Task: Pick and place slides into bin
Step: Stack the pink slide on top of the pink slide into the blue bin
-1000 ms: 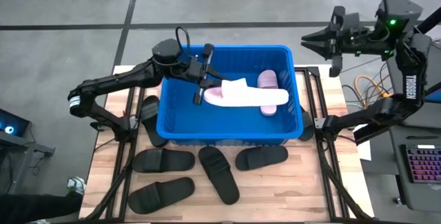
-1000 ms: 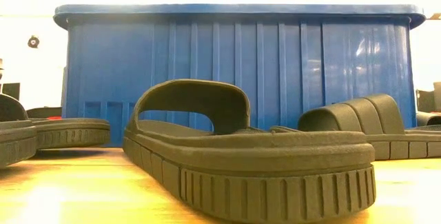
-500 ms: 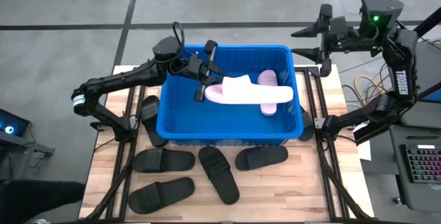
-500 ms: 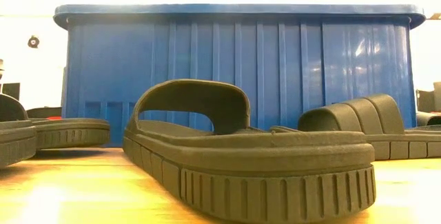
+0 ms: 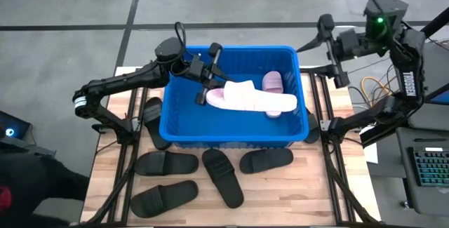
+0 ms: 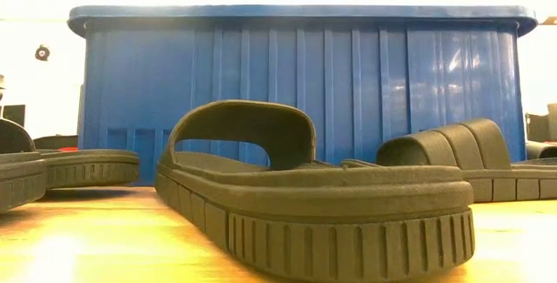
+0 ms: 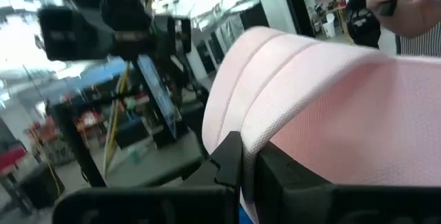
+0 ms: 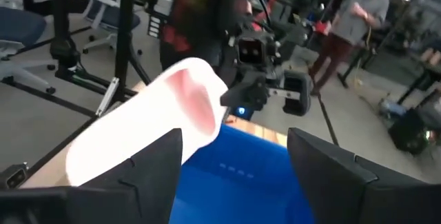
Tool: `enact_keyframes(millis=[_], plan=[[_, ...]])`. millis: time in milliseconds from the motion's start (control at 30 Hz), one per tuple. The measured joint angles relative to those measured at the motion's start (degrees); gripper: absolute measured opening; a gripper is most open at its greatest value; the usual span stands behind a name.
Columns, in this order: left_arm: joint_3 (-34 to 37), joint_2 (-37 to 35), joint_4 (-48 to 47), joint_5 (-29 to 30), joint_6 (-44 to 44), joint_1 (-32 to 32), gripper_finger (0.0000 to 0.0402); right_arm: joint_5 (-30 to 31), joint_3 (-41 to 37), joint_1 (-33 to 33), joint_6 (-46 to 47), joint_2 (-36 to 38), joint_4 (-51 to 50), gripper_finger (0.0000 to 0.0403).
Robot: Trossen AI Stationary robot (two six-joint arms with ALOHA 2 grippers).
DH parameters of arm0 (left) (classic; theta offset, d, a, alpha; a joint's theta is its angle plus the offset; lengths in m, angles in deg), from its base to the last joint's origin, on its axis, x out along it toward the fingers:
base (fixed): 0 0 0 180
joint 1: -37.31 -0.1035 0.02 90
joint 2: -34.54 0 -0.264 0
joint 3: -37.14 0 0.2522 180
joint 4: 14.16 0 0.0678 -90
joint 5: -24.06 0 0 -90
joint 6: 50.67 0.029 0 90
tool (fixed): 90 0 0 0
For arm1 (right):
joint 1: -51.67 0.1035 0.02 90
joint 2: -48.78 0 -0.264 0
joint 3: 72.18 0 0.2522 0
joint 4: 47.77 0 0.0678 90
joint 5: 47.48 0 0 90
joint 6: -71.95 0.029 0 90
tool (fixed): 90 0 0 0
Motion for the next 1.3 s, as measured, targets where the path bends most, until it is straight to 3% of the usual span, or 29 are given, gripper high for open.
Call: enact_keyframes(millis=[300,767,1300], plan=[[0.04,0.47,8.74,-5.32,-3.26,-0.11,0.0,0.01,0.94,4.03,-1.78,0.15,1.25,0.0231],[0.26,2.64,7.79,-6.9,-7.6,-0.07,0.0,0.25,0.87,7.06,0.17,-5.89,-0.81,0.023],[0.35,4.37,7.83,-7.1,-7.74,-0.07,0.0,0.15,0.91,8.04,2.46,-6.47,-0.62,0.023]])
